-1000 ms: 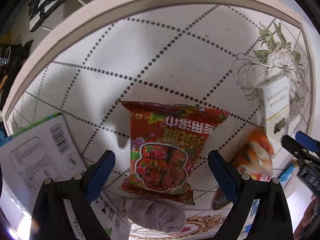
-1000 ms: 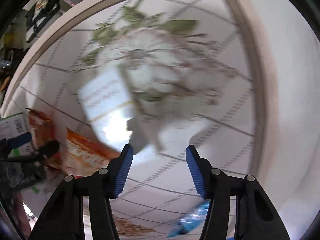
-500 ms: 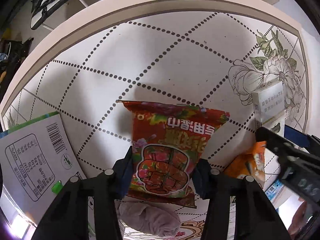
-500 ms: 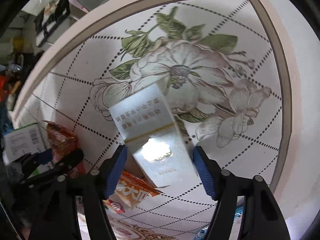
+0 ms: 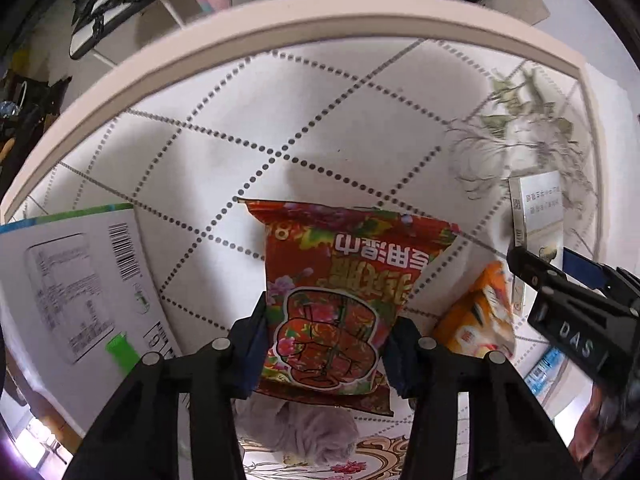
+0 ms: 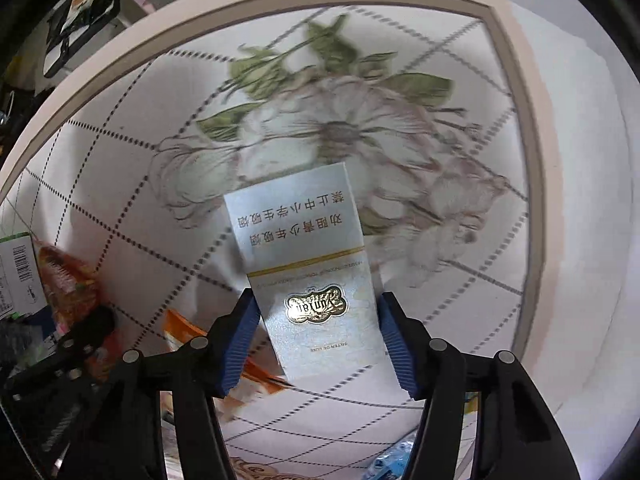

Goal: Organize soft objects
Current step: 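Carry the red snack bag with the left tool while the right tool carries the white box into the box, then grasp the orange panda snack bag with the left tool while the right tool grasps the blue ice-pop tube, then place the orange bag with the left tool while the right tool places the blue tube in the box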

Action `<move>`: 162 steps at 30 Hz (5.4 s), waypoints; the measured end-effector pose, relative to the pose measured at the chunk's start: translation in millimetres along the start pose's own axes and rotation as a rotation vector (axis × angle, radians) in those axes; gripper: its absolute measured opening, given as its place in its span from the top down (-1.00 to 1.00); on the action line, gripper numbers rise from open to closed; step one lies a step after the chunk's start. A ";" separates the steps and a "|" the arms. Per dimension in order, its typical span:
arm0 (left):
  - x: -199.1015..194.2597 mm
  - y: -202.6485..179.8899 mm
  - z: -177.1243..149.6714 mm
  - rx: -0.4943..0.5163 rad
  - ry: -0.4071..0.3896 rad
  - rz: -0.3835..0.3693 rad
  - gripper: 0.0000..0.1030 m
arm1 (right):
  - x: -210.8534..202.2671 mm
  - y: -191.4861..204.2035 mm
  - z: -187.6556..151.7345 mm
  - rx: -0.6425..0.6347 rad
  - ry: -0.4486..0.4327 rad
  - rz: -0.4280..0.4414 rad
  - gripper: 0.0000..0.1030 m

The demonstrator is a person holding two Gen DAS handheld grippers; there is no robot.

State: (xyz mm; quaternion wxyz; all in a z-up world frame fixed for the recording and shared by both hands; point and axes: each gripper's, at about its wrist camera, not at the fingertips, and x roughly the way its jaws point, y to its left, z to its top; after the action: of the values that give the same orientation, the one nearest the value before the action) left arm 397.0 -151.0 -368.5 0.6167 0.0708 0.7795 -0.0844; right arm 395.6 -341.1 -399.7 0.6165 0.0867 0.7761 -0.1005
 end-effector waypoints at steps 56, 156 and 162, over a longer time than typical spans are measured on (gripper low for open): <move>-67.1 332.8 -56.2 -0.230 -0.041 -0.067 0.11 | -57.8 314.4 -184.9 -0.139 0.054 0.159 -0.22; 15.5 -122.0 -37.1 0.396 0.035 0.106 0.22 | 31.4 -113.9 -180.4 0.327 0.092 0.102 0.65; -2.8 -110.3 -50.1 0.390 0.015 0.070 0.24 | 8.7 -110.4 -185.1 0.319 0.055 0.151 0.69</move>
State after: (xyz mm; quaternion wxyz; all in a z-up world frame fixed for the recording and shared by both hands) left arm 326.4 -247.7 -349.6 0.5879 0.2166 0.7501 -0.2115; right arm 191.2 -398.9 -362.1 0.5792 0.2443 0.7582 -0.1732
